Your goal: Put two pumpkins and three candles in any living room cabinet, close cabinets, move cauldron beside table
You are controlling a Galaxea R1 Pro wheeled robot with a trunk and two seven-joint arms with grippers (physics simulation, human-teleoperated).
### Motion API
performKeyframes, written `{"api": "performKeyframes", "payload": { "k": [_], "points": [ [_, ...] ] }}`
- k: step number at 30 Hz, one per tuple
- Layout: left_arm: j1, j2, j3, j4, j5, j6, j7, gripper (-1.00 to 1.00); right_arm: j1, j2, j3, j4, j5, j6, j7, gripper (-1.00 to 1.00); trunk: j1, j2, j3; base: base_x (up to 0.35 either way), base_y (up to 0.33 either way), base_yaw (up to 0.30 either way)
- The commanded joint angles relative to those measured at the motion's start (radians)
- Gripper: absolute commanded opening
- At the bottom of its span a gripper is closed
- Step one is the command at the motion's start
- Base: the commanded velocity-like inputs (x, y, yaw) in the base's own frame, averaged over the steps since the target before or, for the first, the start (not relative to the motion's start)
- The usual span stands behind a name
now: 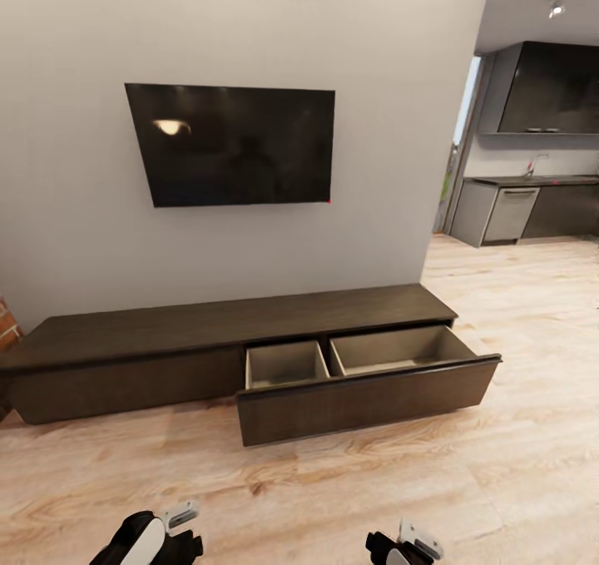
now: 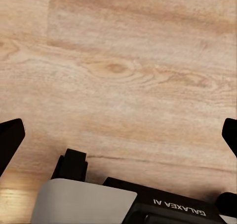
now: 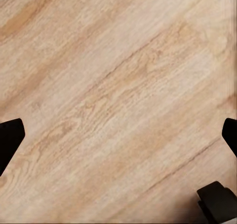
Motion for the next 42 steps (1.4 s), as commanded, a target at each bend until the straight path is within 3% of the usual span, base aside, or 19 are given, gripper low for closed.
{"api": "performKeyframes", "payload": {
  "k": [1, 11, 22, 36, 42],
  "points": [
    [0.0, 0.0, 0.0, 0.0, 0.0, 0.0, 0.0, 1.0, 0.0, 0.0, 0.0, 0.0, 0.0, 0.0, 0.0, 1.0, 0.0, 0.0, 0.0, -0.323, 0.0, -0.002],
    [0.0, 0.0, 0.0, -0.001, 0.001, 0.0, -0.001, 1.0, 0.0, 0.0, 0.0, 0.001, 0.0, -0.006, 0.0, 1.0, 0.0, 0.0, 0.0, -0.323, 0.0, -0.013],
    [0.0, 0.002, -0.001, -0.004, 0.002, -0.001, -0.002, 1.0, 0.0, -0.001, 0.002, 0.006, 0.0, -0.042, 0.006, 1.0, 0.0, 0.0, 0.0, -0.278, 0.0, -0.255],
    [0.0, 0.002, -0.014, -0.006, 0.0, -0.029, -0.003, 1.0, 0.0, -0.001, 0.004, 0.009, 0.0, -0.044, 0.006, 1.0, 0.0, 0.0, 0.0, 0.188, 0.111, -0.285],
    [0.0, 0.001, -0.014, -0.006, 0.001, -0.029, -0.003, 1.0, 0.0, -0.001, 0.003, 0.009, 0.0, -0.043, 0.006, 1.0, 0.0, 0.0, 0.0, -0.036, 0.013, -0.285]
  ]
}}
